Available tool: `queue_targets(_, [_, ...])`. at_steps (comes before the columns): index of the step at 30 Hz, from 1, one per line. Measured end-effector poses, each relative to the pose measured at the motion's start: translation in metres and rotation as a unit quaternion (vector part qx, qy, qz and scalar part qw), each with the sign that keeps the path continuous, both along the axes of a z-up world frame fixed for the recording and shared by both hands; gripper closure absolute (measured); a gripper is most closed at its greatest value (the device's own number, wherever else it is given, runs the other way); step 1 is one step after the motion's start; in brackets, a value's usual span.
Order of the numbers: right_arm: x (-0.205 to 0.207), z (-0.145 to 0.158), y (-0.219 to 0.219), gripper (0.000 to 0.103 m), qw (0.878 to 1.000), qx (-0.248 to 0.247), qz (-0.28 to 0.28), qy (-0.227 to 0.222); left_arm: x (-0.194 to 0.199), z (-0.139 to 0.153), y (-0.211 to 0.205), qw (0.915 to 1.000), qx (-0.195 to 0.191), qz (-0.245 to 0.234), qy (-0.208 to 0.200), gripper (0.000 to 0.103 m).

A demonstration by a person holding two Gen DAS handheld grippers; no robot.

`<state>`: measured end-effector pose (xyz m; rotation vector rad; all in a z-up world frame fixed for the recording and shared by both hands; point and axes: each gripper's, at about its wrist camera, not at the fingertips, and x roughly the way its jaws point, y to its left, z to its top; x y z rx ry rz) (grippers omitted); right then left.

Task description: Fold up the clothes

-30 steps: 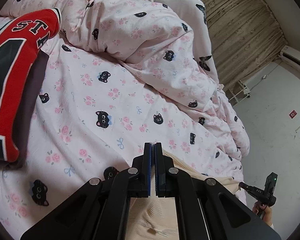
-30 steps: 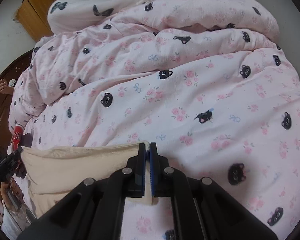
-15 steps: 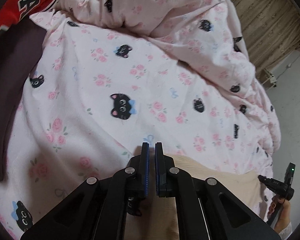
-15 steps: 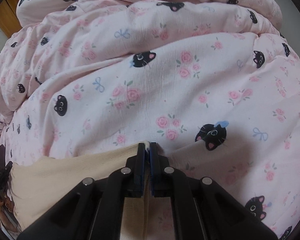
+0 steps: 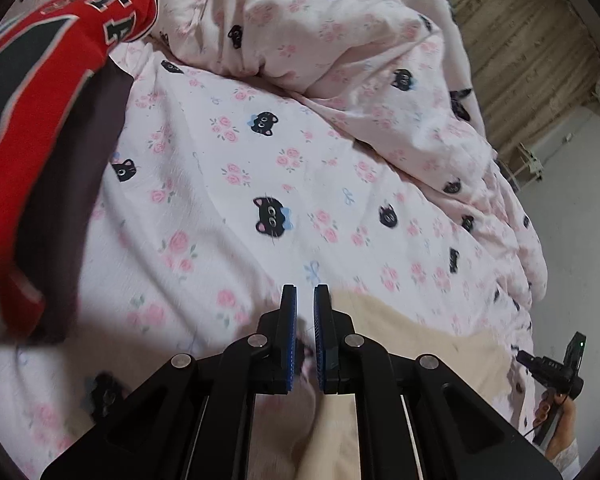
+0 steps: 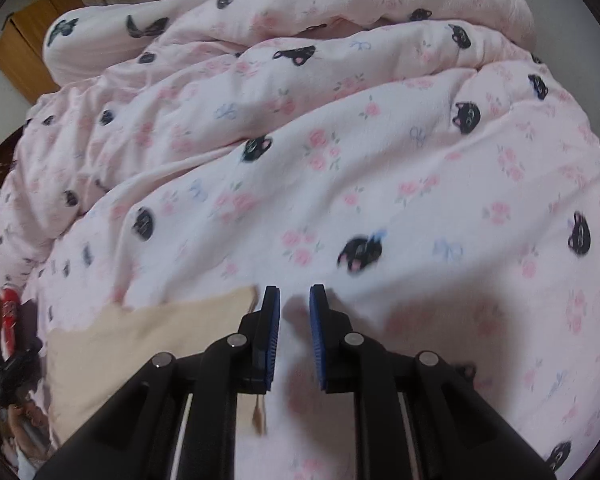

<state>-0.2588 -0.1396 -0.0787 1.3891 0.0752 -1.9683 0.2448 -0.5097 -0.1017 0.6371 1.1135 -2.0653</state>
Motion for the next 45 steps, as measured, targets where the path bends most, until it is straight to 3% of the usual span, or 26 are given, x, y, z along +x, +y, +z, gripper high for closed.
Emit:
queue_targets(3, [0.020, -0.004, 0.017, 0.083, 0.999, -0.019, 0.017, -0.035, 0.017, 0.006, 0.023, 0.9999, -0.007, -0.008, 0.004, 0.096])
queue_targets(6, [0.033, -0.013, 0.027, 0.062, 0.997, -0.031, 0.015, -0.068, 0.037, 0.008, 0.049, 0.9999, -0.006, -0.011, 0.011, 0.096])
queue_targets(13, [0.049, -0.032, 0.015, 0.062, 0.995, -0.032, -0.008, -0.097, 0.066, 0.007, 0.101, 0.9998, -0.012, -0.015, 0.005, 0.093])
queue_targets(14, [0.050, -0.032, 0.015, 0.065, 0.995, -0.034, -0.013, -0.096, 0.069, 0.004, 0.105, 0.9998, -0.008, -0.014, 0.007, 0.090])
queue_targets(17, [0.050, -0.033, 0.015, 0.097, 0.995, -0.032, -0.017, -0.098, 0.075, -0.004, 0.113, 0.9998, 0.012, -0.008, 0.016, 0.086])
queue_targets(25, [0.045, -0.021, 0.040, 0.098, 0.995, -0.026, -0.050, -0.080, 0.072, -0.016, 0.118, 0.9986, 0.041, -0.020, 0.027, 0.086])
queue_targets(28, [0.043, -0.024, 0.043, 0.093, 0.995, -0.032, -0.047, -0.087, 0.065, -0.016, 0.118, 0.9981, 0.036, -0.044, 0.020, 0.072])
queue_targets(31, [0.054, -0.018, 0.048, 0.089, 0.996, -0.037, -0.037, -0.076, 0.059, -0.013, 0.120, 0.9975, 0.014, -0.069, 0.003, 0.071])
queue_targets(33, [0.067, -0.011, 0.054, 0.067, 0.997, -0.041, -0.023, -0.056, 0.058, -0.010, 0.120, 0.9965, -0.004, -0.083, -0.007, 0.065])
queue_targets(34, [0.074, -0.007, 0.057, 0.065, 0.998, -0.042, -0.016, -0.047, 0.057, -0.011, 0.120, 0.9956, -0.010, -0.092, -0.011, 0.062])
queue_targets(39, [0.120, 0.000, 0.070, 0.065, 0.995, -0.059, 0.070, -0.048, 0.050, -0.016, 0.118, 0.9900, -0.038, -0.134, -0.023, 0.060])
queue_targets(45, [0.186, 0.002, 0.062, 0.065, 0.980, -0.040, 0.193, -0.021, 0.041, -0.020, 0.123, 0.9853, -0.071, -0.150, -0.038, 0.055])
